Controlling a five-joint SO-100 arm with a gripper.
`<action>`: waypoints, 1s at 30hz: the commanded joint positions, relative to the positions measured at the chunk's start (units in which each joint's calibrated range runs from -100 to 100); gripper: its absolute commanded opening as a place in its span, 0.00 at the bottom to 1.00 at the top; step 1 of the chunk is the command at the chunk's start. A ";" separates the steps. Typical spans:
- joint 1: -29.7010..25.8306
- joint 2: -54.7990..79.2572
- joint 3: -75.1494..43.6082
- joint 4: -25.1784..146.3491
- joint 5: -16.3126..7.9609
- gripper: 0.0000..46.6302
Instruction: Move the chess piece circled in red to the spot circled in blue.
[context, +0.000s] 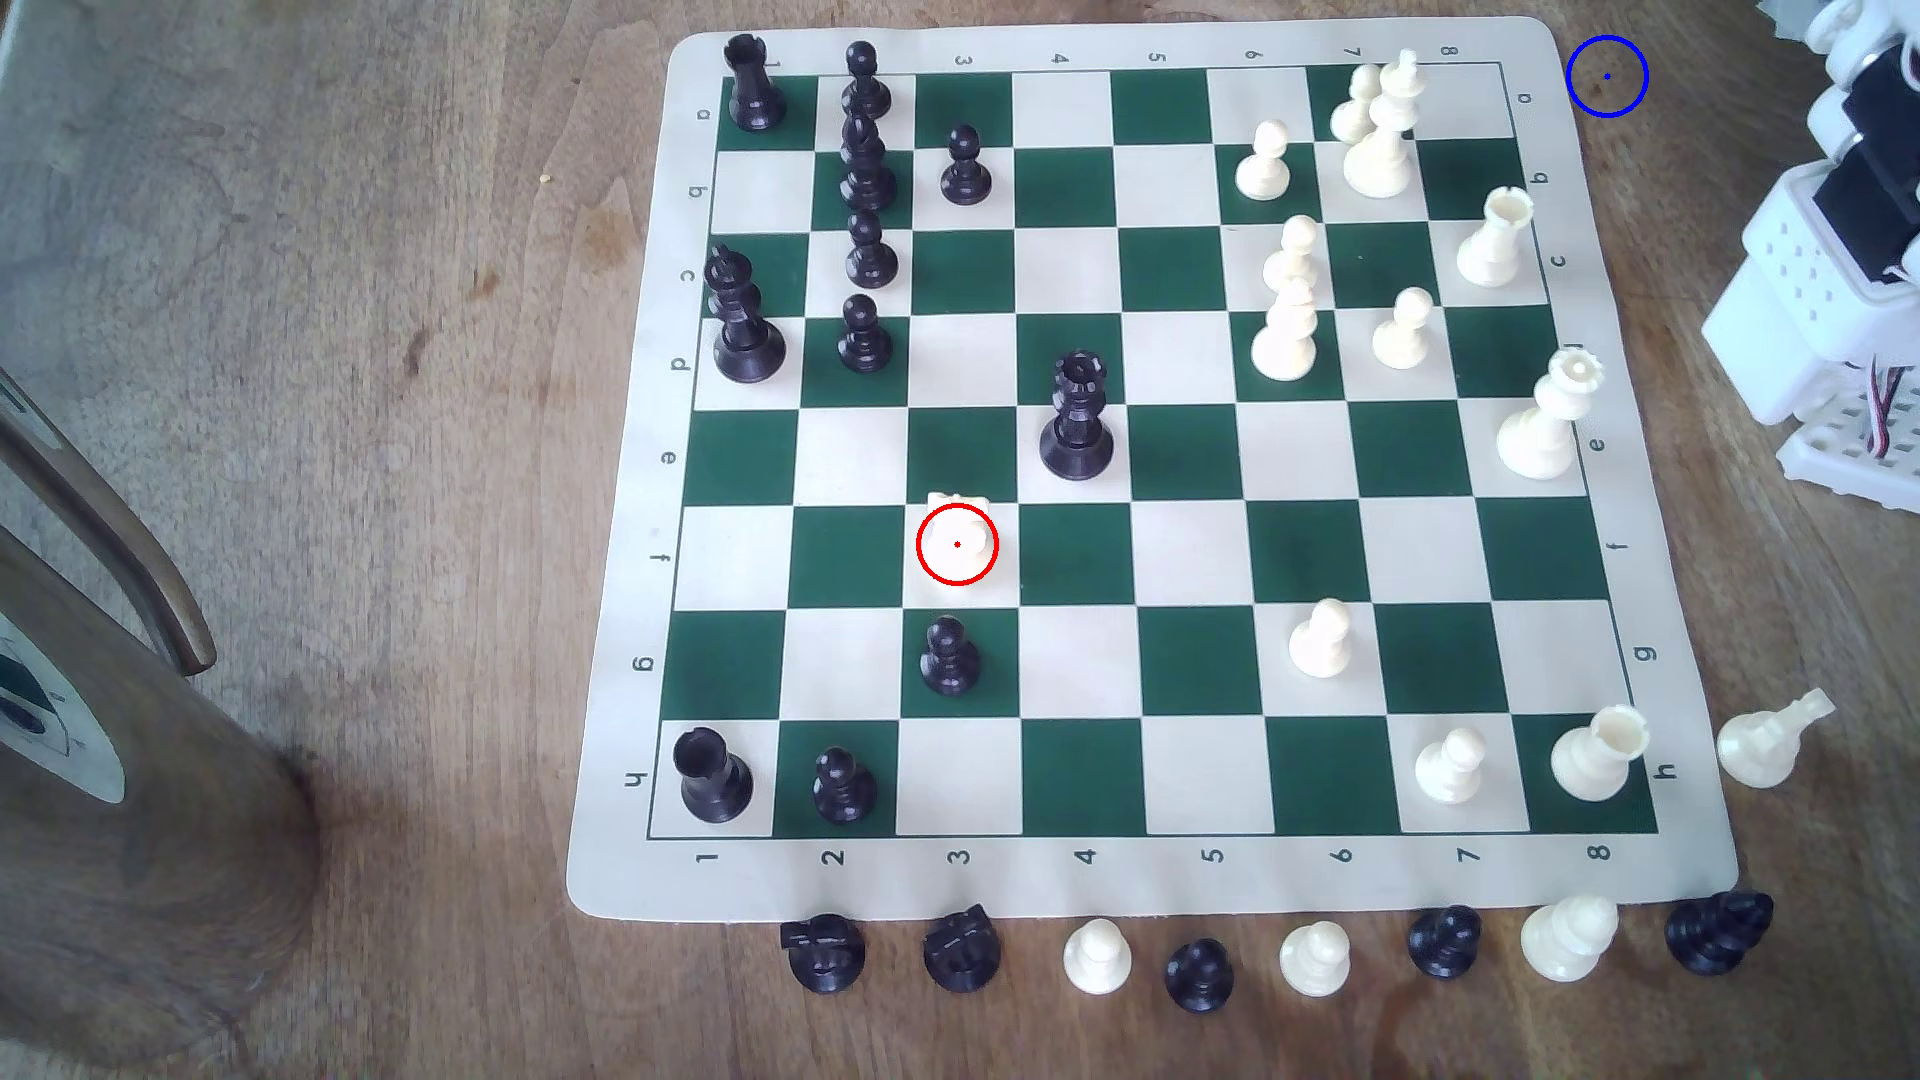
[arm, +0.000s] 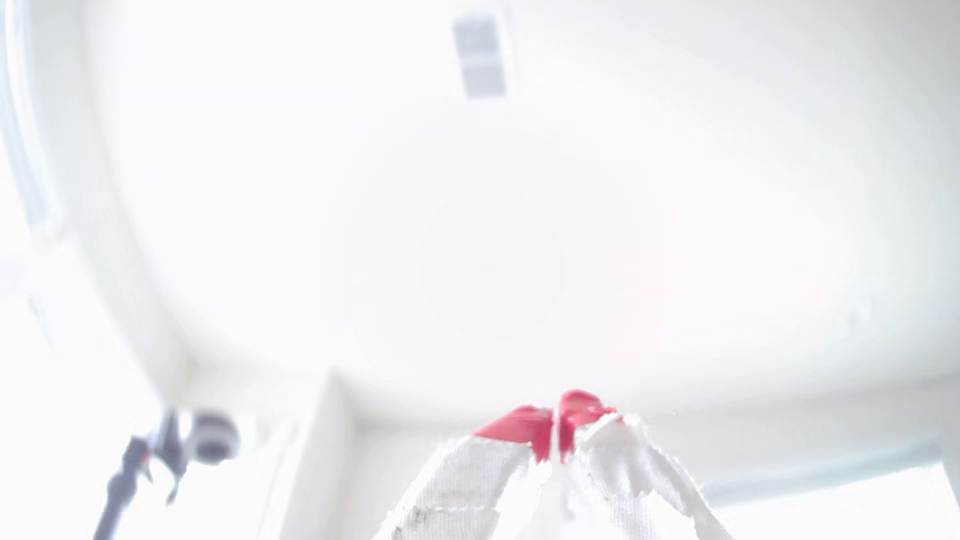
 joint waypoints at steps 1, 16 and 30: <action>-2.96 -0.11 0.90 19.05 0.59 0.00; 6.58 35.03 -28.11 68.60 -11.14 0.04; 3.14 82.82 -82.41 102.34 -19.00 0.06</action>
